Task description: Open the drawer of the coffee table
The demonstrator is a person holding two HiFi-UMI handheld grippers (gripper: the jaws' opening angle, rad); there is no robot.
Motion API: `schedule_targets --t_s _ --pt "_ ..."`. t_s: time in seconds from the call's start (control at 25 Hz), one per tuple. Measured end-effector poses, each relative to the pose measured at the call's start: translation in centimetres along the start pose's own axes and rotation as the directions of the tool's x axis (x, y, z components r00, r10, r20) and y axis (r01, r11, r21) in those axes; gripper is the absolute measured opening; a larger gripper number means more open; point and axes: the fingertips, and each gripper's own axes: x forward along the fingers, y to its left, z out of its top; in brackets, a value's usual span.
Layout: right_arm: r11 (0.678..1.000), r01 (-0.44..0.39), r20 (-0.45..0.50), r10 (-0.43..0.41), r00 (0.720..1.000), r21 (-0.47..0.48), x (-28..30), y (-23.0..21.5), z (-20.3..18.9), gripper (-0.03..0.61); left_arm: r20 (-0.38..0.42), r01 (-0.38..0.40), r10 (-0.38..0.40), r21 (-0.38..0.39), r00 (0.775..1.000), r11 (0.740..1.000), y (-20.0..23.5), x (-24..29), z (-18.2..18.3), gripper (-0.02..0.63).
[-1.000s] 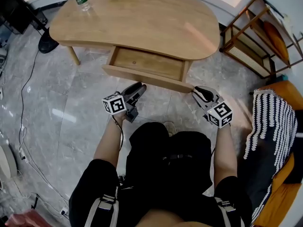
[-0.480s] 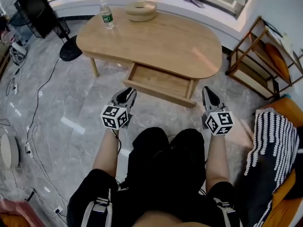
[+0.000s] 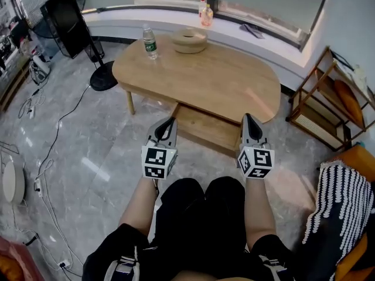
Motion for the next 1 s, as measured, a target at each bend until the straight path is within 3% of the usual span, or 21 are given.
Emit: schedule_targets --t_s 0.08,0.28,0.4,0.48,0.56,0.8,0.88,1.0 --pt "1.0 -0.02 0.015 0.02 1.0 -0.016 1.6 0.4 -0.4 0.011 -0.016 -0.035 0.035 -0.003 0.999 0.999 0.2 1.4 -0.9 0.028" --pt "0.998 -0.07 0.032 0.07 0.997 -0.007 7.5 0.1 -1.7 0.012 -0.045 -0.082 0.077 -0.108 0.996 0.991 1.4 6.8 -3.1 0.026" --pt "0.995 -0.101 -0.006 0.101 0.995 0.016 10.3 -0.8 -0.2 0.012 -0.083 -0.112 0.102 -0.12 0.991 0.986 1.8 8.8 -0.2 0.025" --pt "0.994 -0.102 -0.011 0.103 0.995 0.034 11.7 -1.8 4.3 0.014 -0.09 -0.128 0.116 -0.138 0.989 0.982 2.2 9.3 5.1 0.025" --pt "0.994 -0.104 -0.007 0.104 0.995 0.041 12.8 -2.4 11.4 0.014 -0.078 -0.15 0.14 -0.14 0.987 0.979 3.3 9.1 13.1 0.023" --pt "0.972 -0.216 -0.027 0.219 0.975 0.092 12.9 0.0 37.8 0.014 -0.098 -0.234 0.222 -0.142 0.97 0.962 6.5 2.1 40.5 0.023" --pt "0.964 -0.244 -0.013 0.246 0.969 0.108 10.5 0.8 45.2 0.014 -0.11 -0.251 0.238 -0.132 0.965 0.959 5.1 -2.1 47.2 0.023" --pt "0.952 -0.279 0.027 0.278 0.96 0.123 6.6 3.0 53.0 0.014 -0.111 -0.315 0.306 -0.079 0.946 0.946 4.1 -8.0 54.0 0.023"
